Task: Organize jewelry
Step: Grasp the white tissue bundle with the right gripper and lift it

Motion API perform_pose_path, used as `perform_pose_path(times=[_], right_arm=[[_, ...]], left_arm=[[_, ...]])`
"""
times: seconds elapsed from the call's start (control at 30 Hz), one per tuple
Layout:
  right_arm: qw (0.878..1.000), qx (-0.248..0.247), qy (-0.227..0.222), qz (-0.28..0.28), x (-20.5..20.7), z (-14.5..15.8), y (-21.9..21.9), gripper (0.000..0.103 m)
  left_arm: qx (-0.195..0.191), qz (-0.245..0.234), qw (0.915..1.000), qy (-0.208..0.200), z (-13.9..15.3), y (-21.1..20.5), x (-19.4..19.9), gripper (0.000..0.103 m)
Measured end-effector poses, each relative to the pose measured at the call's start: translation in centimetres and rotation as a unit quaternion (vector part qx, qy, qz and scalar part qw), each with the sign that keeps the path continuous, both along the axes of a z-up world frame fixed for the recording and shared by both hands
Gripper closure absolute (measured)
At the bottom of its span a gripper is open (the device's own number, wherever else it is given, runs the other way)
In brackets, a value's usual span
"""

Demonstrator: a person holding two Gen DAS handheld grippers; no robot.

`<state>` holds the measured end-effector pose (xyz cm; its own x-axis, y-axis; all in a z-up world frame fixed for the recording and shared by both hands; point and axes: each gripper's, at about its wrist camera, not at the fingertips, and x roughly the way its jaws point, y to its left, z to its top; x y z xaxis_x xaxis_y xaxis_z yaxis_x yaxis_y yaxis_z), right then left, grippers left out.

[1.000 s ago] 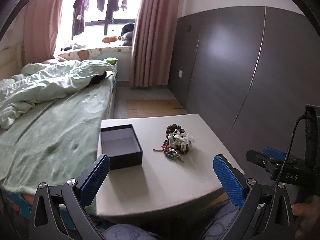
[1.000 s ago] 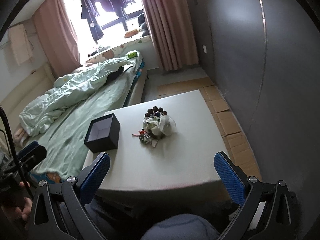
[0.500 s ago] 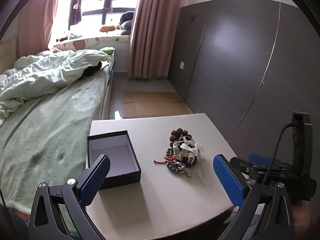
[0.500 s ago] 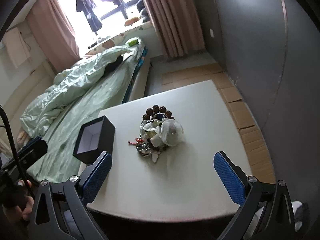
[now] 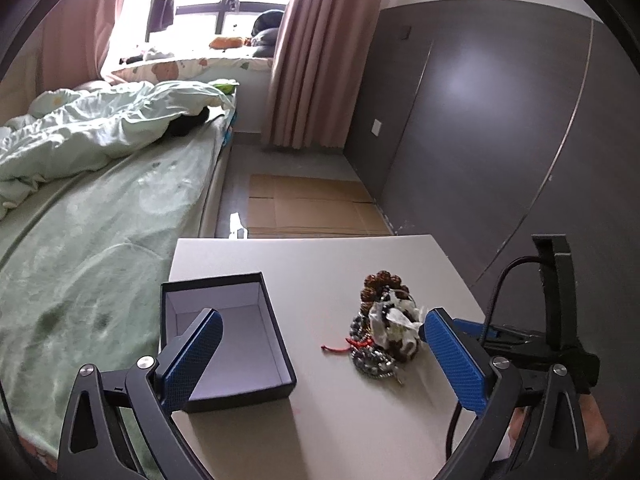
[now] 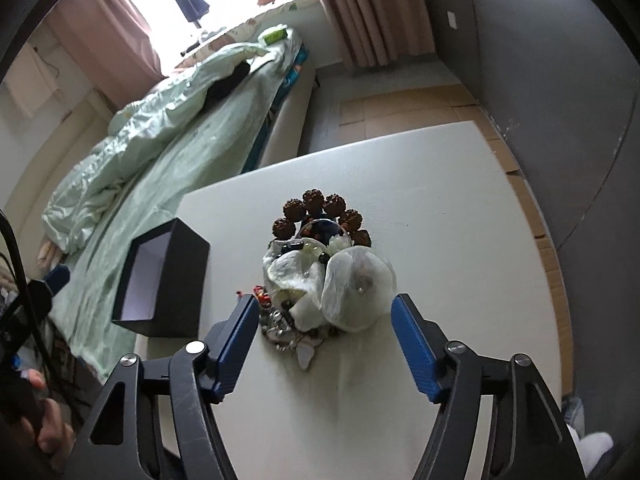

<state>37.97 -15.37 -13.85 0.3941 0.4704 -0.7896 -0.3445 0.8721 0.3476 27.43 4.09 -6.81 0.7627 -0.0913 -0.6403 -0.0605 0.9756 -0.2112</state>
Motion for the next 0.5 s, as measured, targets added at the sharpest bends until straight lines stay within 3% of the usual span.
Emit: perform_pose_path(times=[0.1,0.2,0.27,0.5], right_arm=[[1.000,-0.006,0.011,0.006,1.0,-0.9,0.7,0.056],[0.999,-0.002,0.030,0.018,1.9,-2.7,1.1,0.099],[1.000,0.001,0.022,0.012,1.9,-2.4,0.6,0.099],[0.994,0.108,-0.004,0.008,1.3,-0.2,-1.9,0.100]], left_arm=[[-0.002,0.000,1.0000,0.001,-0.4,0.1,1.0,0.003],[-0.002,-0.022,0.9997,0.001,-0.9,-0.2,2.3,0.004],[-0.011,-0.025,0.9996,0.007,-1.3,0.1,3.0,0.005],[-0.030,-0.058,0.9968,0.045,-2.8,-1.2,5.6,0.016]])
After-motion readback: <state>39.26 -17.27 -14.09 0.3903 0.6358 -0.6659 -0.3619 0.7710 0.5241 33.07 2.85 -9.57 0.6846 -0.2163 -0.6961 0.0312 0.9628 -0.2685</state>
